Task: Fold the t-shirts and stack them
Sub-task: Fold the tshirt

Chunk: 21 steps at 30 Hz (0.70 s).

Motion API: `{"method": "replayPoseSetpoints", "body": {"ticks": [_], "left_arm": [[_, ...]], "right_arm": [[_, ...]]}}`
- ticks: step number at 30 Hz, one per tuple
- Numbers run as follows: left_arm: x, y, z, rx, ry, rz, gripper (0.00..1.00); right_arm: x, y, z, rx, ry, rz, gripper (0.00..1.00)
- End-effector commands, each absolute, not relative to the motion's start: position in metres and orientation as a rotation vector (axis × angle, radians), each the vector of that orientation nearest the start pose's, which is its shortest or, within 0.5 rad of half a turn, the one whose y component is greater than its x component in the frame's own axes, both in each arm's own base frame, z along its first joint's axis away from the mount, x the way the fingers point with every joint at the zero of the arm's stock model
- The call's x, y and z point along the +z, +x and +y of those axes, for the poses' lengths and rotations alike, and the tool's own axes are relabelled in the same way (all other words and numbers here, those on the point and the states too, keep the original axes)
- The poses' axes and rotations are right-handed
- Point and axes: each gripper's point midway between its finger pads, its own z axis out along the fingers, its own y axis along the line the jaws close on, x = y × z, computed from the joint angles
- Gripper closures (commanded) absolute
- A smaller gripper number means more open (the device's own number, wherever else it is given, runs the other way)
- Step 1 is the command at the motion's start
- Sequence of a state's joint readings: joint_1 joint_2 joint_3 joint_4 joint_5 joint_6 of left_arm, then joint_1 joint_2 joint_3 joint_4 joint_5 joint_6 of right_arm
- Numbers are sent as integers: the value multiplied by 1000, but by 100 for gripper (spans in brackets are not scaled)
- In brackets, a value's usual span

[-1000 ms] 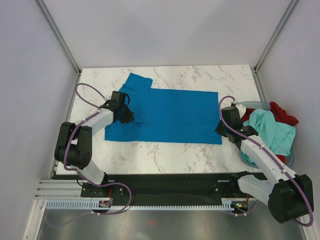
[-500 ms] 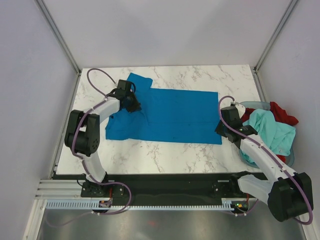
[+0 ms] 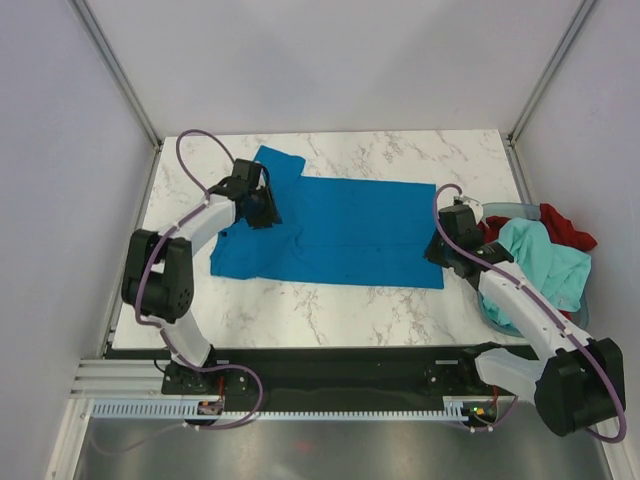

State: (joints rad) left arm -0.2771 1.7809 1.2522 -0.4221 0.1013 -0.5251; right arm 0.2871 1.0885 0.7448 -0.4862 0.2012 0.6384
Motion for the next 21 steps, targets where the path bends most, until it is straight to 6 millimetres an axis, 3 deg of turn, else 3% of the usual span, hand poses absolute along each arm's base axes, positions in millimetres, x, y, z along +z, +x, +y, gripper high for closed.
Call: {"method": "replayPoseSetpoints", "body": {"ticks": [1,3,4,8,16,21], "left_arm": [[91,371,-115,-231,-289,2557,60],[90,360,-95,-157,-361,2544,61],[76,345,-87,-124,-403,2578,62],[52,321,-50,-12,-563,2607,64],[32,306,-13,279,-665,2620,67],[27,309,4,438,-645,2628,67]], "right_arm": [[117,290,91,243,431,2368,76],[103,286,94,228,435,2408,77],[98,286,95,225,436,2414,78],[77,279,89,179,462,2445,78],[27,247,64,-21,557,2561,79],[12,235,47,-139,585,2569,80]]}}
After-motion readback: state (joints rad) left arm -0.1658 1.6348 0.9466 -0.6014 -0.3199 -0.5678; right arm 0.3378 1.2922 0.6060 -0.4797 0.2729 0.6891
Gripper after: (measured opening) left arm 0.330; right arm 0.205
